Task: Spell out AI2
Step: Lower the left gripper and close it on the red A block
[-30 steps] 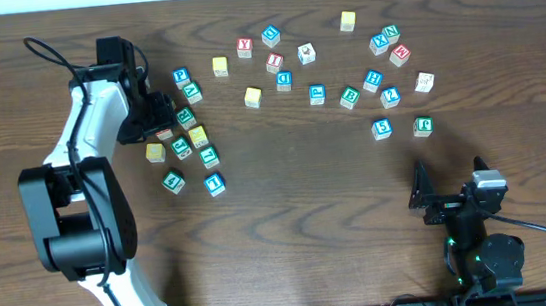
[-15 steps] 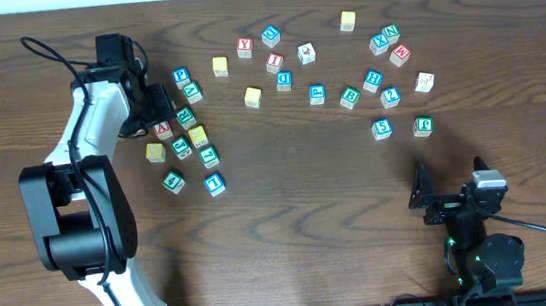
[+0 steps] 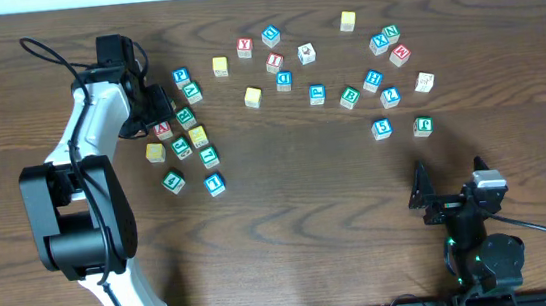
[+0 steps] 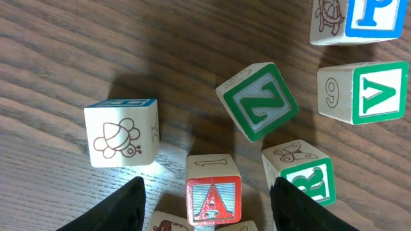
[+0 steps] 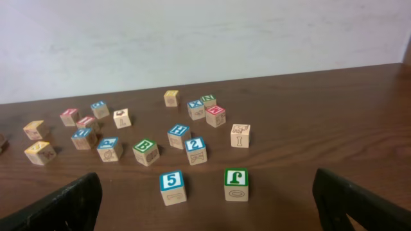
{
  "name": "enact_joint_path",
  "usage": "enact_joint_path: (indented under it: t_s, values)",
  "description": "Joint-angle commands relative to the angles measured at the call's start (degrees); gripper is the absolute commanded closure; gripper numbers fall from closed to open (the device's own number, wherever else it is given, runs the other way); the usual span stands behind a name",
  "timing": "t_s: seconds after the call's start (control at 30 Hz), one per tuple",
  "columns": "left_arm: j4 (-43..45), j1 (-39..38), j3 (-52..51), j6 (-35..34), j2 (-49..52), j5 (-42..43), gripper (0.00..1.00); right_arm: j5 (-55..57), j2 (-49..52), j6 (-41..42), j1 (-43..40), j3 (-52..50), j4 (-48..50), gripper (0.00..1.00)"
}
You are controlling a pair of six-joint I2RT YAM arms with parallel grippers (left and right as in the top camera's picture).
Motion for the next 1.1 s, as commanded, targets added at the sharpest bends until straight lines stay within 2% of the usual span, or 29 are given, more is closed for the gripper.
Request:
enact_joint_path:
  t_s: [0.0,0.67,1.07]
  values:
    - [0.02,-0.02,-0.59,-0.83,0.24,-0.9,0.39,-0.13,-0.31,0.7,-0.7,-0.15,-0.17,0.01]
    - [1.99,-1.97,-3.78,-2.14,0.24,-6.93,0.4,-0.13,-0.31,0.7,-0.7,-0.15,-0.17,0.01]
    - [4.44,-1.99,-5.11,-3.41,0.24,-6.23,0.41,-0.13,-0.31,0.7,-0.7,-0.15,-0.17,0.01]
